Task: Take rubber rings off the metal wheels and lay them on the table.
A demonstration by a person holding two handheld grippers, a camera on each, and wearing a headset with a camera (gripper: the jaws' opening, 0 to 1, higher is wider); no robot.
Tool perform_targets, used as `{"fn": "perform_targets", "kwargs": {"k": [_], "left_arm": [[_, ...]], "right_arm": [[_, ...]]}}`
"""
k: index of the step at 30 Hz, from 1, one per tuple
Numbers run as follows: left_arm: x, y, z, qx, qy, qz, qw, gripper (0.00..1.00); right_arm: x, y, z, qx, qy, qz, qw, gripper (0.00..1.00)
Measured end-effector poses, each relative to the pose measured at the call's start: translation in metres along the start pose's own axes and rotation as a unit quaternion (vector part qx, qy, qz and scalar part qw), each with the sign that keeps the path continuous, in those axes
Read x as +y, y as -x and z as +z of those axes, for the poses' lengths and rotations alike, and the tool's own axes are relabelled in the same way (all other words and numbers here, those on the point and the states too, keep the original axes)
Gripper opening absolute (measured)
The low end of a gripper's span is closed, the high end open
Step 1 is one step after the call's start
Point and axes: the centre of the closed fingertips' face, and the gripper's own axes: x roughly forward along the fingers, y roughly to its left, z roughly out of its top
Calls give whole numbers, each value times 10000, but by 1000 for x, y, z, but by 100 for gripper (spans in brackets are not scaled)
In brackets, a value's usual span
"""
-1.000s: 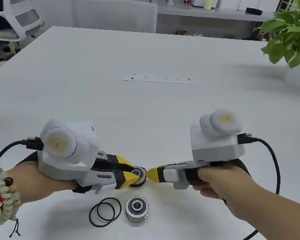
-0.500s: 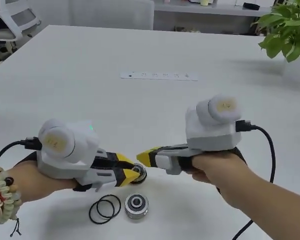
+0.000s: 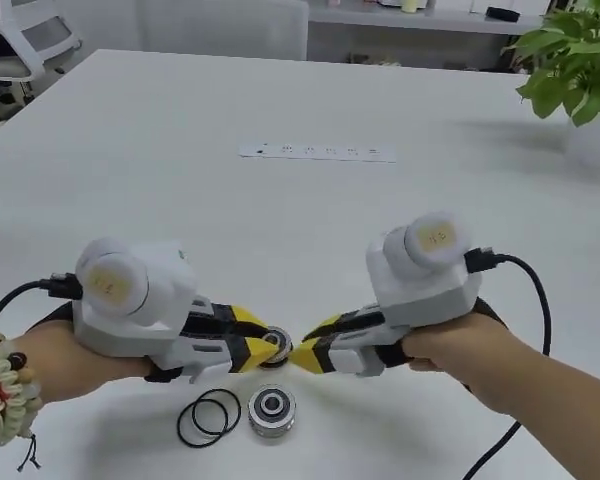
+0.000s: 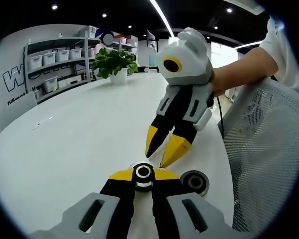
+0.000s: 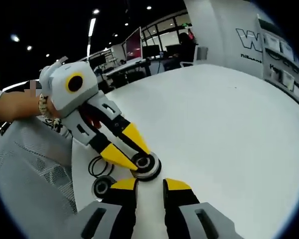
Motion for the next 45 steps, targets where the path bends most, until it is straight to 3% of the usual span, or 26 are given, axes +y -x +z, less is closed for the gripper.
{"fn": "perform_targets", "kwargs": {"k": [4, 6, 11, 13, 14, 15, 21, 42, 45], "left_arm": [[0, 0, 0, -8, -1, -3, 10000, 7], [0, 0, 0, -11, -1, -8, 10000, 7], [0, 0, 0, -13, -3, -4, 10000, 7], [0, 0, 0, -15, -3, -4, 10000, 7], [0, 0, 0, -15, -4, -3, 10000, 7], [0, 0, 0, -16, -4, -4, 10000, 7], [0, 0, 0, -20, -2, -7, 10000, 7], [0, 0, 0, -31, 54, 6, 10000, 7], [0, 0, 0, -34, 62, 0, 10000, 7]], "right_arm": [[6, -8, 0, -39, 382, 42, 9993, 31], [5, -9, 2, -100, 550, -34, 9984, 31], [6, -10, 8, -256, 382, -67, 9989, 31], [5, -9, 11, -317, 428, -101, 9985, 26], [11, -9, 11, -318, 535, 108, 9980, 23], [5, -8, 11, -306, 436, -75, 9986, 22], [5, -7, 6, -193, 819, -56, 9964, 19], [2, -5, 0, -34, 1207, -33, 9927, 6], [-4, -4, 0, 19, 1386, -163, 9902, 0]]}}
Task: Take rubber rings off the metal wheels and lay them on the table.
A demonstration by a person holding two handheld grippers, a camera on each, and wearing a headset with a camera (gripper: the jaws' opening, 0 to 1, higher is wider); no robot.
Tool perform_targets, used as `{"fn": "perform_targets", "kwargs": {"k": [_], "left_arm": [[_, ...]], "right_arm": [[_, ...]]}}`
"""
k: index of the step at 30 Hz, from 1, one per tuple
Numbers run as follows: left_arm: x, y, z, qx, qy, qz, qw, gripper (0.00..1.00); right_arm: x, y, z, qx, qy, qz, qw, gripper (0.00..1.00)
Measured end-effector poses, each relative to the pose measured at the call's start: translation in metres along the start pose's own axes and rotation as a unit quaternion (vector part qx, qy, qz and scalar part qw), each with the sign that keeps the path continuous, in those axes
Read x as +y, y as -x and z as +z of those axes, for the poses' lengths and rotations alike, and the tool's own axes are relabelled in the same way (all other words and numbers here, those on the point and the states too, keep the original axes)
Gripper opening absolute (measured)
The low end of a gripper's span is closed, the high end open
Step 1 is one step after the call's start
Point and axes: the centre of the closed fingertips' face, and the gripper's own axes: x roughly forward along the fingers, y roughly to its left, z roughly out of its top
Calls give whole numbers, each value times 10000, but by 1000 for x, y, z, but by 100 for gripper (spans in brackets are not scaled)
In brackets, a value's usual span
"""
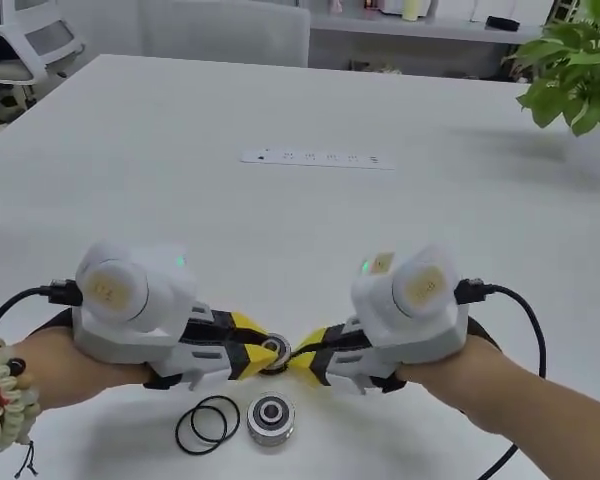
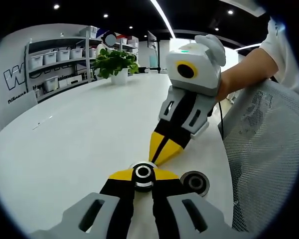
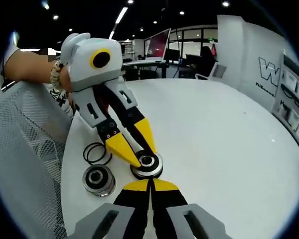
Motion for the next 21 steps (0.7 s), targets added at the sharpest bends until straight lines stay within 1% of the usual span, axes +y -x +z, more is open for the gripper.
{"fn": "perform_targets", "kwargs": {"k": [1, 4, 6, 7, 8, 10, 12, 15, 18, 21], "left_arm": [[0, 0, 0, 1, -3, 3, 10000, 7], [0, 0, 0, -3, -3, 1, 10000, 7], [0, 0, 0, -8, -8, -4, 10000, 7], [0, 0, 0, -10, -11, -8, 10000, 7], [0, 0, 0, -11, -14, -10, 10000, 7], [0, 0, 0, -17, -16, -14, 10000, 7], [0, 0, 0, -24, -16, -19, 10000, 7], [0, 0, 0, -29, -18, -22, 10000, 7], [0, 0, 0, -34, -17, -28, 10000, 7], [0, 0, 0, -35, -17, -31, 10000, 7]], "right_arm": [[1, 0, 2, -37, -78, 3, 10000, 0], [1, 0, 2, -15, -117, -30, 9999, 0], [1, 0, 2, -9, -204, -30, 9998, 0], [2, 0, 2, -7, -234, -3, 9997, 0], [3, 1, 1, 10, -347, 43, 9994, 0], [3, 2, 2, -30, -420, 43, 9991, 0], [1, 3, 1, -37, -518, 9, 9986, 3], [1, 2, 1, -43, -532, -11, 9986, 7], [3, 3, 1, -41, -526, 21, 9986, 7], [1, 2, 1, -37, -546, -2, 9985, 9]]}}
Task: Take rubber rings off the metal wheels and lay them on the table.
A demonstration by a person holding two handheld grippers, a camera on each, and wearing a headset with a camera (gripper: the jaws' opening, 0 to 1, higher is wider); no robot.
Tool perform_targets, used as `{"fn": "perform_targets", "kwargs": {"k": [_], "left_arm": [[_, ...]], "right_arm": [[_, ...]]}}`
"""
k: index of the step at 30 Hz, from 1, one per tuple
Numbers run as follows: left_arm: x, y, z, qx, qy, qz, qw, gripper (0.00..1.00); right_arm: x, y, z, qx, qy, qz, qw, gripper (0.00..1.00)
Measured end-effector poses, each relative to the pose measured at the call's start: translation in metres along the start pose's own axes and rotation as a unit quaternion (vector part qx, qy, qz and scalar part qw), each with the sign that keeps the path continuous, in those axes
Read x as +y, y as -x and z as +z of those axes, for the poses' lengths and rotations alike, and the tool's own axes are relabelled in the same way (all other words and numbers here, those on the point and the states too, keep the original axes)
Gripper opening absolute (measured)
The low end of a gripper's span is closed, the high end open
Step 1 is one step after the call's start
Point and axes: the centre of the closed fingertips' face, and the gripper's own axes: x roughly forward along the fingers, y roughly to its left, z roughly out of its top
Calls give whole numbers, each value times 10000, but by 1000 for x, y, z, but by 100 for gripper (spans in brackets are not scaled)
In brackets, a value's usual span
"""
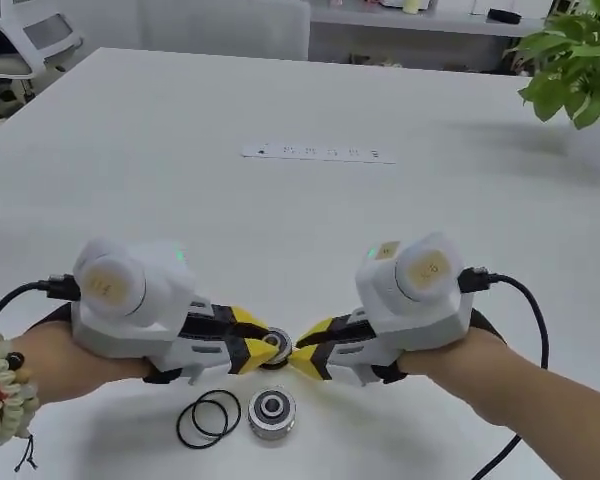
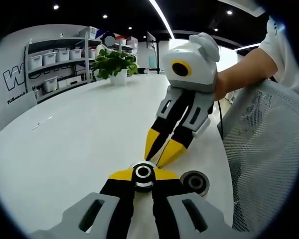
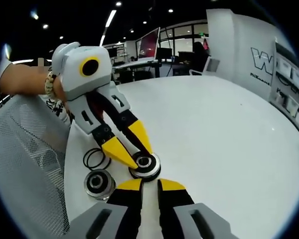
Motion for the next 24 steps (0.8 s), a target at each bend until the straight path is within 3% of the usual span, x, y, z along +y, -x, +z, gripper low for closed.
{"fn": "perform_targets", "kwargs": {"k": [12, 18, 24], "left_arm": [[-2, 0, 1, -9, 8, -1, 10000, 7], [-2, 0, 0, -18, 4, -10, 10000, 7], [-1, 0, 0, -28, -5, -20, 10000, 7]], "right_arm": [[11, -10, 5, -153, 34, 137, 9998, 30], [8, -15, 8, -244, -22, -33, 9997, 28], [7, -13, 11, -302, 21, 1, 9995, 23]]}}
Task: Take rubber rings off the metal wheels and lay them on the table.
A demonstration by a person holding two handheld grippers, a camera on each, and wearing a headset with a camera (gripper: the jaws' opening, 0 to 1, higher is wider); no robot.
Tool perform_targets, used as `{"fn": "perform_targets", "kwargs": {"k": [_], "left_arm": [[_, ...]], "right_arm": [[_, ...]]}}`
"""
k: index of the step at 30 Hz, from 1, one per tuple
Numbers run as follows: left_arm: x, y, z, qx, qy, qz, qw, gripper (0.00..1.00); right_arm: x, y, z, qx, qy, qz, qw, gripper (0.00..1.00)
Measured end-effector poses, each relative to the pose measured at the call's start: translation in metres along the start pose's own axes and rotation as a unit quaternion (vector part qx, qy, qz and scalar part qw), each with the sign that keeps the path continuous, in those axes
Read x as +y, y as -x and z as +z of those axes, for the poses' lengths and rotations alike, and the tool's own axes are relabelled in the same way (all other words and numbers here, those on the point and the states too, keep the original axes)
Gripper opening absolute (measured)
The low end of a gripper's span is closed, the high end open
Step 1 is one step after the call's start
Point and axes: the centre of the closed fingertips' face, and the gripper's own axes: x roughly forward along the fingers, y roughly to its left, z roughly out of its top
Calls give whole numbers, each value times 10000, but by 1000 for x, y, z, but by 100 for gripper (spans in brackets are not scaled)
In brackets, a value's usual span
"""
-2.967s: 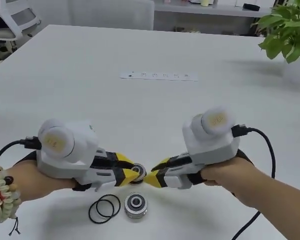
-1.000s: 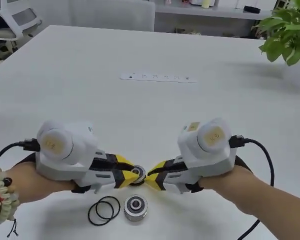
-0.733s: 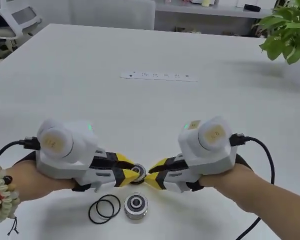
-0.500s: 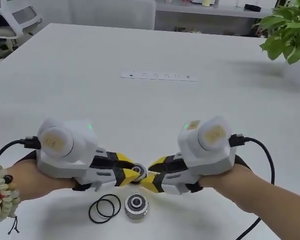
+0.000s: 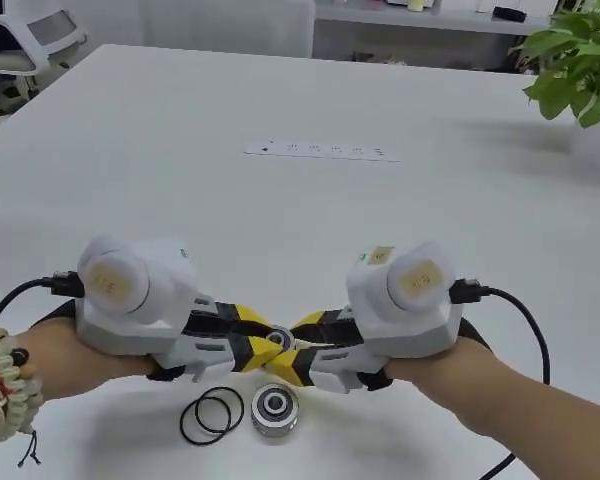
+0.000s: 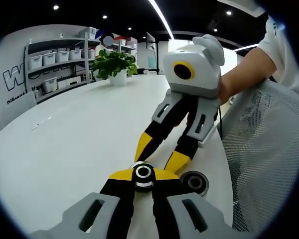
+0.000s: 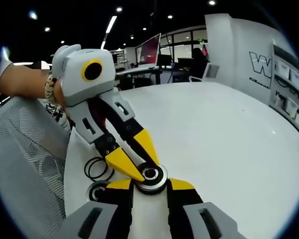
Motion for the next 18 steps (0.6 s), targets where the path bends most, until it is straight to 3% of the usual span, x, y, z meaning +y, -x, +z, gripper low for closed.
{"fn": "perform_targets", "kwargs": {"k": [12, 14, 15, 16, 18], "left_arm": [[-2, 0, 1, -2, 18, 4, 10000, 7], [-1, 0, 1, -2, 34, 26, 10000, 7], [-1, 0, 1, 2, 34, 28, 10000, 7], [-2, 0, 1, 1, 37, 11, 10000, 7], [-2, 0, 1, 2, 42, 21, 10000, 7]], "right_arm": [[0, 6, -5, 188, 196, 117, 9996, 18], [-2, 9, -9, 276, 443, 95, 9986, 10], [-2, 10, -13, 375, 347, 89, 9987, 0], [-7, 10, -13, 332, 296, -22, 9990, 0], [-5, 10, -12, 305, 181, 32, 9994, 0]]}}
